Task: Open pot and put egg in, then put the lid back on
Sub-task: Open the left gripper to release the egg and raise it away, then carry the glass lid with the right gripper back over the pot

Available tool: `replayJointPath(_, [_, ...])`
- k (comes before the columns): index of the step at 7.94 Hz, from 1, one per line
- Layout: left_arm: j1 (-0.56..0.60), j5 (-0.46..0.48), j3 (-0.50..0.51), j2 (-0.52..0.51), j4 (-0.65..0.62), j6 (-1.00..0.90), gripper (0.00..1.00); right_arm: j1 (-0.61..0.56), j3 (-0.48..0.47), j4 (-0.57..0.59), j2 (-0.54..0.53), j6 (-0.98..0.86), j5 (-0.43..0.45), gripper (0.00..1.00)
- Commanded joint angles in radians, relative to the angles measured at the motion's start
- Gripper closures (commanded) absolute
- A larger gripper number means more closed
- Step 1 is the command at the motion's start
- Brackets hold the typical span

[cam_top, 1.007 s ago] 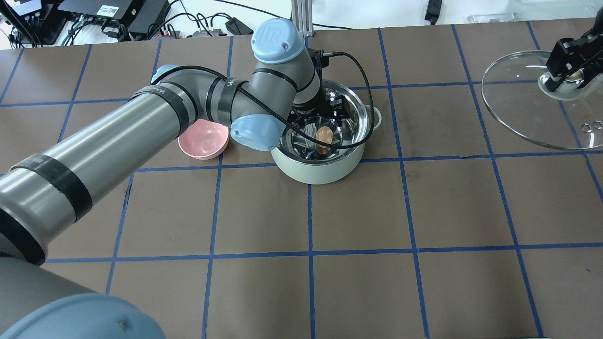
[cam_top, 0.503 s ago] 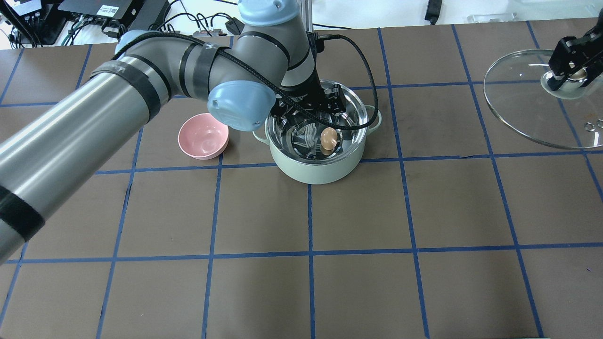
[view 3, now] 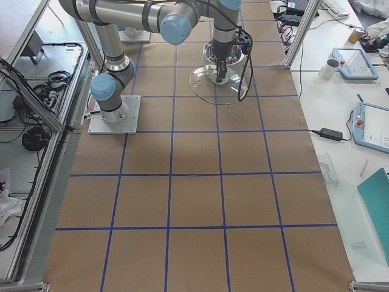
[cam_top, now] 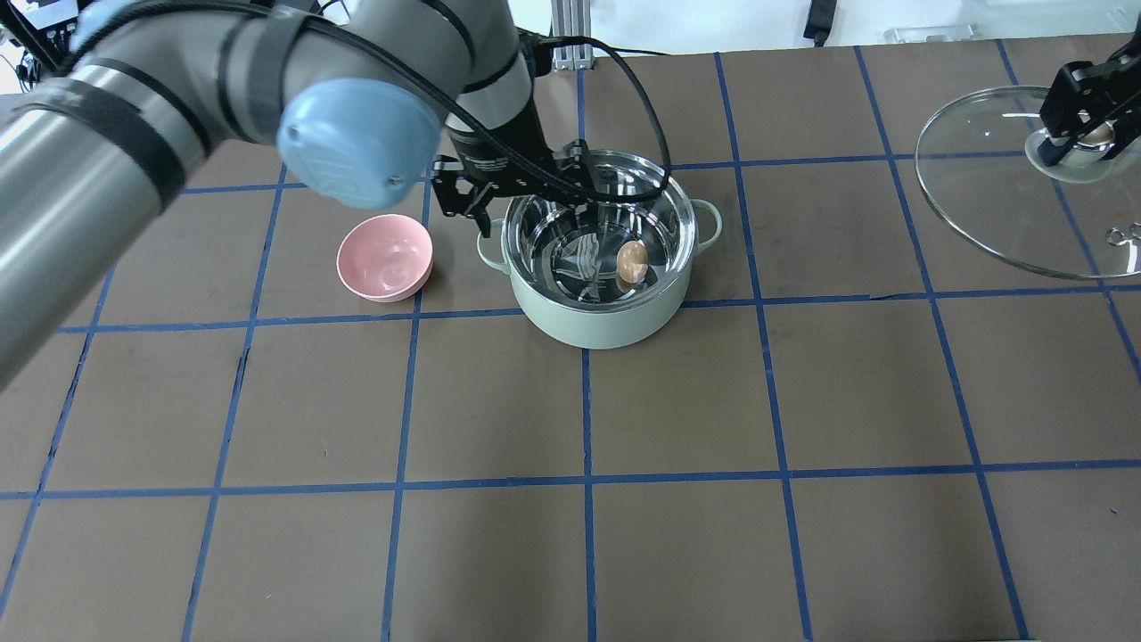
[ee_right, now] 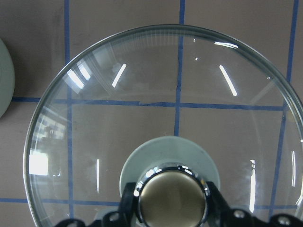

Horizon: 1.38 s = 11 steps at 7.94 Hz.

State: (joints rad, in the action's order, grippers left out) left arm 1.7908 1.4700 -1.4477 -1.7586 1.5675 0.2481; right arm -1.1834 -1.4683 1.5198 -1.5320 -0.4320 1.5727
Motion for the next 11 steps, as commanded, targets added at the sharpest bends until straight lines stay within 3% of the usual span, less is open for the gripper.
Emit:
replayJointPath(1, [-0.175,0.013,0.009,0.121,0.170,-0.032,0.00,-0.018,0.000,-0.006,0.000,0.035,-0.005,1.00])
replayJointPath(3, [-0.194,0.033,0.009,0.198,0.257,-0.052,0.00,-0.028,0.000,-0.004,-0.003,0.042,-0.010,1.00])
replayJointPath(5, [-0.195,0.039,0.007,0.189,0.200,-0.055,0.00,-0.158,0.005,0.006,0.003,0.242,-0.014,1.00])
replayJointPath(7, [-0.188,0.068,0.006,0.180,0.125,-0.122,0.00,-0.330,0.011,0.116,0.054,0.484,-0.062,1.00])
replayJointPath(9, [-0.179,0.070,0.009,0.186,0.115,-0.136,0.00,-0.464,0.013,0.259,0.131,0.615,-0.063,1.00])
replayJointPath(11, [-0.177,0.069,0.007,0.188,0.115,-0.136,0.00,-0.566,0.010,0.331,0.168,0.712,-0.062,1.00])
